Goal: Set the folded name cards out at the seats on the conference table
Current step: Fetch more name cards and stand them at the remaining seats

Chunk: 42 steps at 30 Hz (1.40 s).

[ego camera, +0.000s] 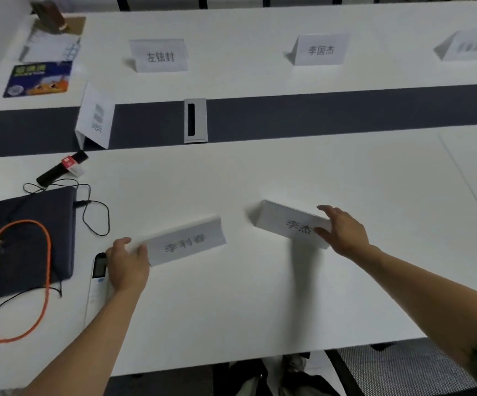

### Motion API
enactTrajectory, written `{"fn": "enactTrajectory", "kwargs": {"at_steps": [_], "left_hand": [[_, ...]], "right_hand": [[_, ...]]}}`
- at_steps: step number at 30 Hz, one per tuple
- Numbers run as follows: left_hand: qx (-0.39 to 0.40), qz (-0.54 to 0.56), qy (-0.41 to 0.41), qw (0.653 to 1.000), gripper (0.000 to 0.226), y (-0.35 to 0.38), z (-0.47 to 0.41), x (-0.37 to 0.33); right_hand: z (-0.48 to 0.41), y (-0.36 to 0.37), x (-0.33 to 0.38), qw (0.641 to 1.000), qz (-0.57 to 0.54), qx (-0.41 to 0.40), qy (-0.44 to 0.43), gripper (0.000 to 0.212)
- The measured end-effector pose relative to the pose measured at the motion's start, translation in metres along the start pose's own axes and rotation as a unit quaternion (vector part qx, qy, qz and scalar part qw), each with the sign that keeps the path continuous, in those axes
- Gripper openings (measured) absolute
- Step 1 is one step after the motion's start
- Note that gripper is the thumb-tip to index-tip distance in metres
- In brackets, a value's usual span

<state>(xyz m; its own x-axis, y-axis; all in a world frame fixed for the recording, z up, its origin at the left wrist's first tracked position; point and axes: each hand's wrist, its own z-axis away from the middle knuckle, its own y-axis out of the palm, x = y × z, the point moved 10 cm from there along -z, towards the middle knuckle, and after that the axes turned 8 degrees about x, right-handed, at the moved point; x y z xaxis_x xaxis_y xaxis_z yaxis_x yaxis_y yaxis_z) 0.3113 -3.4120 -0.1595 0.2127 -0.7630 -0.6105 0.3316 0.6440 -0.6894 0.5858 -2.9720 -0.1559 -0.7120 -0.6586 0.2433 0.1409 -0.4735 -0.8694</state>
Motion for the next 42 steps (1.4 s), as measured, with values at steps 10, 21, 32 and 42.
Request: {"fn": "enactTrajectory", "kwargs": {"at_steps": [10,21,32,42], "left_hand": [[0.091,0.026,0.266,0.959,0.016,0.089,0.075,-0.167],[0.287,-0.053,0.102,0.951,0.061,0.237,0.092,-0.193],[0.225,0.032,0.033,0.973,0.052,0.313,0.181,-0.217],[0.272,0.099,0.019,0.957,0.058,0.387,0.235,-0.281]], "right_hand": [[0.036,-0.009,-0.072,0.964,-0.232,-0.031,0.126,0.053],[0.019,0.019,-0.072,0.853,-0.509,0.074,0.086,0.046],[0.0,-0.023,-0.194,0.827,-0.554,0.083,0.041,0.041],[-0.034,-0.085,-0.281,0.853,-0.516,0.069,0.028,0.046]]}}
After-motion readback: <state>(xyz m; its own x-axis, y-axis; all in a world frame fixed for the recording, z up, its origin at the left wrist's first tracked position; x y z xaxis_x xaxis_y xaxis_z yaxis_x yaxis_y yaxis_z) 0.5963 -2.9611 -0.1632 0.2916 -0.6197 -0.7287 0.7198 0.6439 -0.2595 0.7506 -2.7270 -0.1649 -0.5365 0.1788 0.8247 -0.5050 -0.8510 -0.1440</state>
